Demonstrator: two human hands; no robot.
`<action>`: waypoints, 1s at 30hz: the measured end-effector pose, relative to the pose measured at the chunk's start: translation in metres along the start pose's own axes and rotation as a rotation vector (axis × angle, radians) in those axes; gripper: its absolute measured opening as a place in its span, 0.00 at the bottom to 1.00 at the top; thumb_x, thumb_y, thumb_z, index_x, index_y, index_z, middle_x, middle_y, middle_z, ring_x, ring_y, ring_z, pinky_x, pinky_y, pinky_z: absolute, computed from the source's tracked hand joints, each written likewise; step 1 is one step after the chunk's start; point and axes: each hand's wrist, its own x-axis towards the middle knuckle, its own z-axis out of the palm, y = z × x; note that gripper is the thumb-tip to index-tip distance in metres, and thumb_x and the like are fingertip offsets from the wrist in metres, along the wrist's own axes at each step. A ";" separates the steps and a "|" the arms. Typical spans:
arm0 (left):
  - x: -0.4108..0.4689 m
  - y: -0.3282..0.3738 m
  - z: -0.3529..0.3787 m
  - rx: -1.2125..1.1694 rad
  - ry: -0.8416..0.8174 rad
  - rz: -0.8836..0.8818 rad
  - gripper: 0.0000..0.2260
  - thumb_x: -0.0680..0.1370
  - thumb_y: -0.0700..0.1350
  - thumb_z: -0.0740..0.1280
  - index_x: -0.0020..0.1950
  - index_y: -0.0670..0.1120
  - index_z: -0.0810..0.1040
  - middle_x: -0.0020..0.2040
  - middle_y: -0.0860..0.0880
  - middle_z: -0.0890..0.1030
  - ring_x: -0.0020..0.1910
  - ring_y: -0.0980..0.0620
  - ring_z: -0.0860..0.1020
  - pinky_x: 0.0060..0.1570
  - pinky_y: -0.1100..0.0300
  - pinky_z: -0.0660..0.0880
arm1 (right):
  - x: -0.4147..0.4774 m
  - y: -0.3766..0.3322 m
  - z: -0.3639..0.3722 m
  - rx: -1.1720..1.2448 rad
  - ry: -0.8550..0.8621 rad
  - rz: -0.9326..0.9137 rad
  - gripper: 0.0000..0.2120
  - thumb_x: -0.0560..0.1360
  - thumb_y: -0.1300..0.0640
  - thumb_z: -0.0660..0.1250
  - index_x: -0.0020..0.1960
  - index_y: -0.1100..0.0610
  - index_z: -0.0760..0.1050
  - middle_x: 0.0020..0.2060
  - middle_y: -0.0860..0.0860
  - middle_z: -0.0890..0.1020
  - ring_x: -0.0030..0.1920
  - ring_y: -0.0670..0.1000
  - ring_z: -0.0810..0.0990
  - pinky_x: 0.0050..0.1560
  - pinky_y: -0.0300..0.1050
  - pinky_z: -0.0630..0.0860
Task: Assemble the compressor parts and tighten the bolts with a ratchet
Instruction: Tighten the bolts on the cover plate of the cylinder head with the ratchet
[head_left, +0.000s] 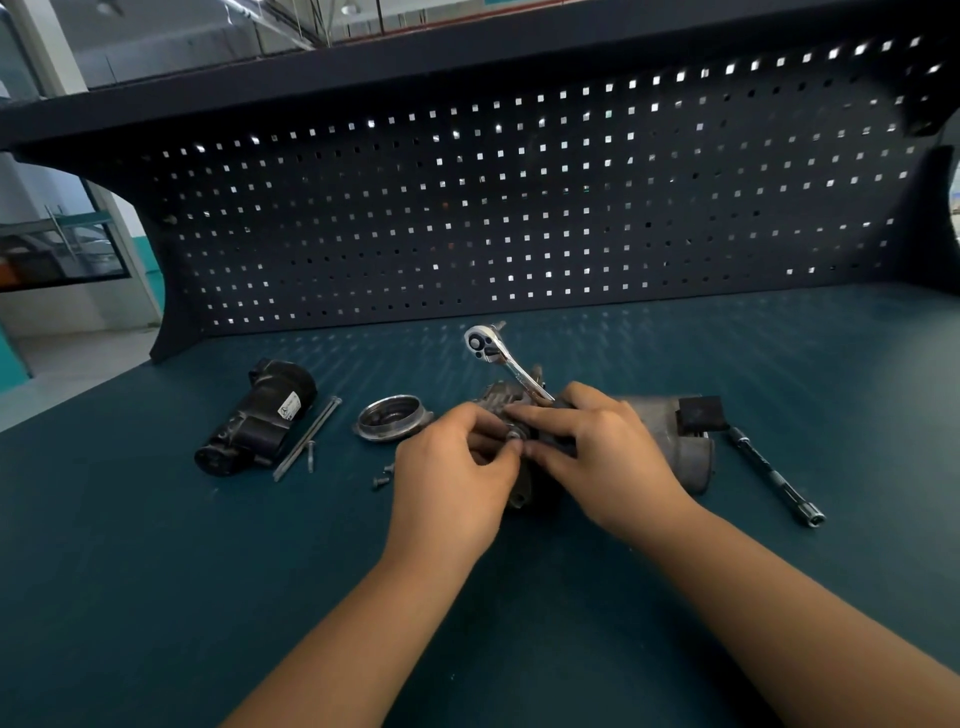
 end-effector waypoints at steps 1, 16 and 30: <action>0.000 0.000 -0.001 0.012 0.003 0.003 0.10 0.71 0.41 0.73 0.36 0.54 0.76 0.32 0.57 0.80 0.35 0.67 0.77 0.32 0.76 0.71 | 0.000 0.000 0.000 -0.001 -0.004 0.003 0.18 0.73 0.55 0.70 0.62 0.48 0.77 0.42 0.44 0.68 0.52 0.54 0.75 0.52 0.48 0.69; 0.007 0.005 -0.002 0.222 -0.027 -0.016 0.05 0.71 0.46 0.71 0.37 0.47 0.83 0.32 0.61 0.79 0.32 0.57 0.78 0.36 0.68 0.70 | -0.001 0.001 -0.001 0.005 0.004 -0.032 0.19 0.71 0.59 0.72 0.61 0.49 0.78 0.36 0.36 0.62 0.47 0.55 0.76 0.46 0.44 0.64; 0.007 0.008 -0.001 0.187 -0.043 -0.065 0.09 0.73 0.50 0.70 0.36 0.48 0.83 0.31 0.53 0.80 0.32 0.58 0.78 0.36 0.65 0.70 | -0.001 0.001 0.000 0.020 0.025 -0.041 0.18 0.71 0.57 0.72 0.61 0.49 0.79 0.38 0.41 0.65 0.47 0.55 0.76 0.47 0.44 0.65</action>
